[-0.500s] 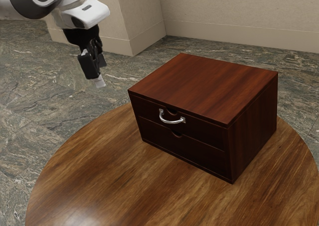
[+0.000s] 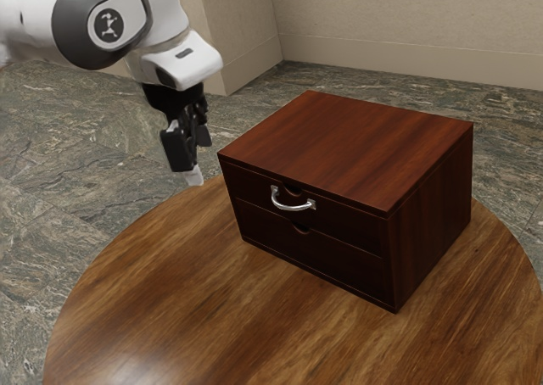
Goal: Pull the drawer handle with one arm to open the drawer
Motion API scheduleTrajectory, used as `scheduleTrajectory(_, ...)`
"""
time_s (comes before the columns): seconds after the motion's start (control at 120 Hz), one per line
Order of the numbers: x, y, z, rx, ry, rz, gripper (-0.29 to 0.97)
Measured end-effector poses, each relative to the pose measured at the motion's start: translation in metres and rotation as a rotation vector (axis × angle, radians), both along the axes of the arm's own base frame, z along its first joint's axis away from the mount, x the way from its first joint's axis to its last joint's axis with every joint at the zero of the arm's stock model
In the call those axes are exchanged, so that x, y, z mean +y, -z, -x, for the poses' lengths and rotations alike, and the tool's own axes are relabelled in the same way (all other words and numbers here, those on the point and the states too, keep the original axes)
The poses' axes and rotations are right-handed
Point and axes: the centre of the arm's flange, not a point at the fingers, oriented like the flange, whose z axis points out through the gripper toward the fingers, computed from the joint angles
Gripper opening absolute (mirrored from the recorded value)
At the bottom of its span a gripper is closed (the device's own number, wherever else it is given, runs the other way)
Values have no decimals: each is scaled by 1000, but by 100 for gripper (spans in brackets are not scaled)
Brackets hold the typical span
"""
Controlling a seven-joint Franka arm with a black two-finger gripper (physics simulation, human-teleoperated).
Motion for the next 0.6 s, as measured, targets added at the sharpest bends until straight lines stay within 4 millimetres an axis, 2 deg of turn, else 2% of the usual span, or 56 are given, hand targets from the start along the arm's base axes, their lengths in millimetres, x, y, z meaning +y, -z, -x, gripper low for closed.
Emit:
scheduleTrajectory(0.142,-34,30,1,-46,143,-24,68)
scheduleTrajectory(0.225,-39,43,-1,-97,210,-46,68)
scheduleTrajectory(0.375,-23,38,1,-198,266,-85,68)
scheduleTrajectory(0.508,-47,36,-4,-244,358,-100,66)
scheduleTrajectory(0.6,-50,40,-6,-254,391,-103,63)
